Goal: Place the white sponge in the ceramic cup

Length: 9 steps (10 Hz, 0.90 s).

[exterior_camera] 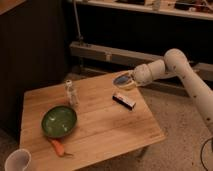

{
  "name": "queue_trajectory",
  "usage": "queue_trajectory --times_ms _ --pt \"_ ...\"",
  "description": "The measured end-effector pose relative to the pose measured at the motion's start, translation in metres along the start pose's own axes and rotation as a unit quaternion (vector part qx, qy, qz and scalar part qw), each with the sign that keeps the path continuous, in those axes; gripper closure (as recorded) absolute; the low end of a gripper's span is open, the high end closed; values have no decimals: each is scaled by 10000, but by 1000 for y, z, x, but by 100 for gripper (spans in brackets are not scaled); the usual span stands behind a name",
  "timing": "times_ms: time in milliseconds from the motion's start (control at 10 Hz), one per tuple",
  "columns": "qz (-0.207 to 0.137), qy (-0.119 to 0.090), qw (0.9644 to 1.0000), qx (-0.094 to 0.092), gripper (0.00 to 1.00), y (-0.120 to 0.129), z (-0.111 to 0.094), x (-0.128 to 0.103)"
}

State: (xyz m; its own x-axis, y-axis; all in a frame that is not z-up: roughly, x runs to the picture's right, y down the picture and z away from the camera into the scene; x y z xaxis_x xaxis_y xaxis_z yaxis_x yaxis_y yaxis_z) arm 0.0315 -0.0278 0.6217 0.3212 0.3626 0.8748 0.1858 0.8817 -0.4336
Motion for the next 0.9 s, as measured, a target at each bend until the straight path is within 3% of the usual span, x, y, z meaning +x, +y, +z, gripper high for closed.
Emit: queue_trajectory --times_ms 200,400,700,900 --pt "-317 -92 9993 -145 100 13 29 -30" --pt "-746 -203 9956 -529 100 24 75 -72" --pt "-1280 -409 9835 -1208 100 47 128 -123" --pt "-1583 -564 9711 -1693 100 65 164 -152"
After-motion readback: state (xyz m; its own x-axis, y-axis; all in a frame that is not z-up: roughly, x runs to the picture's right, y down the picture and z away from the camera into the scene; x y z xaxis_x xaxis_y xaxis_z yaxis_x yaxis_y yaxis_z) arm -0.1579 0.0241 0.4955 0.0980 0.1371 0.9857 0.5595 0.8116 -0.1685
